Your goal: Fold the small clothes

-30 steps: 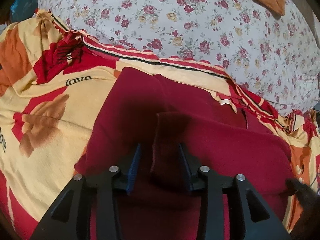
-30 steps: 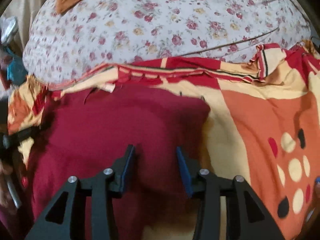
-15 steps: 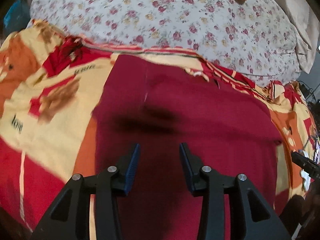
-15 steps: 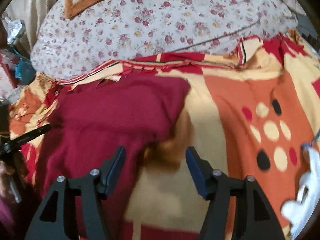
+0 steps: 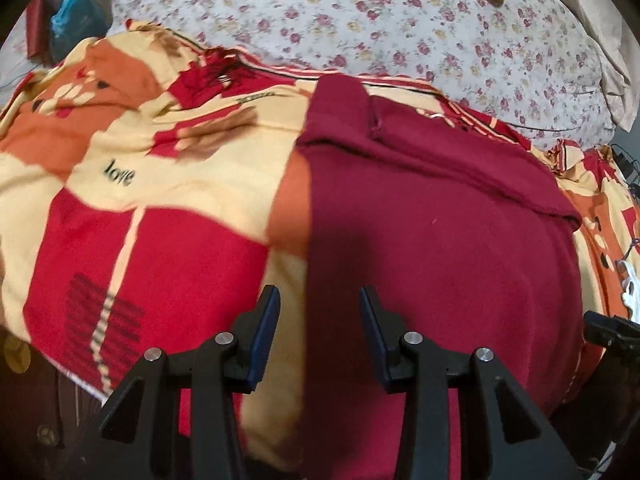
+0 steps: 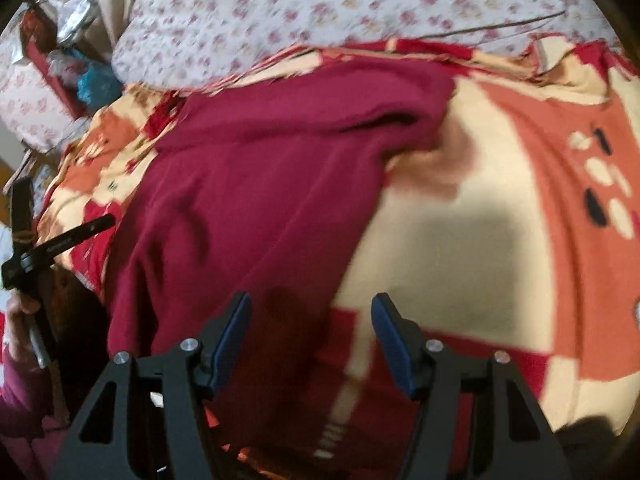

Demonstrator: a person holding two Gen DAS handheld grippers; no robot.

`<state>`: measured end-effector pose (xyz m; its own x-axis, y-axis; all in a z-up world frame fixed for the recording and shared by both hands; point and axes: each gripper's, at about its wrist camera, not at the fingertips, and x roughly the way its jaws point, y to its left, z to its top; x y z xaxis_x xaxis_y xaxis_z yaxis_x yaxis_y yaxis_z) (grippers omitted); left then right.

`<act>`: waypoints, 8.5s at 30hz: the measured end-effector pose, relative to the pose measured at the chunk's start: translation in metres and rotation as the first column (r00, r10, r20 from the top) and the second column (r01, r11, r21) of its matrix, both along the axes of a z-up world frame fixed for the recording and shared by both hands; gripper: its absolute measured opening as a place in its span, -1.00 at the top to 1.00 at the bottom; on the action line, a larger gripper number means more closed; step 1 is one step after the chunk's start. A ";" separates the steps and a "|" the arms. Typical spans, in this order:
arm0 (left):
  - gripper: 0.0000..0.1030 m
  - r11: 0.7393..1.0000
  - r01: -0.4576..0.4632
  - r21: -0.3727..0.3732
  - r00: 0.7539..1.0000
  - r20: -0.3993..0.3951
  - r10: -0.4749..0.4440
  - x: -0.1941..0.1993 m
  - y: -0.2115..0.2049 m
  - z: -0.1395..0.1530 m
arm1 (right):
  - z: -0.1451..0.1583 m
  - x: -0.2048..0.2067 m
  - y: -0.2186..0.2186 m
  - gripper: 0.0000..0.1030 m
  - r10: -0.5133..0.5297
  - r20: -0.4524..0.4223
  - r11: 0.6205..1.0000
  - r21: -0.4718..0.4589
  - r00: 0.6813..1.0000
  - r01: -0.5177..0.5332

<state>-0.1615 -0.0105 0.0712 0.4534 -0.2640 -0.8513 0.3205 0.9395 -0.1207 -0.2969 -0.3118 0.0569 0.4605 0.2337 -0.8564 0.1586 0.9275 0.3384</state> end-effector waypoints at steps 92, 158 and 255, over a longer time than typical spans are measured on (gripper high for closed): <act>0.89 0.994 0.092 -0.060 0.943 -0.314 -0.106 -0.069 0.021 -0.059 | -0.047 -0.068 0.048 0.77 0.190 -0.039 0.971 0.157 0.981 -0.182; 1.00 0.899 0.122 -0.420 0.955 -0.197 -0.222 -0.022 0.033 0.014 | -0.013 -0.036 0.036 0.88 0.152 0.120 0.839 0.509 0.981 -0.192; 0.65 0.979 0.001 -0.205 0.994 -0.105 -0.023 0.136 -0.038 -0.005 | 0.011 0.072 -0.080 0.53 -0.168 0.091 0.986 0.009 0.982 0.168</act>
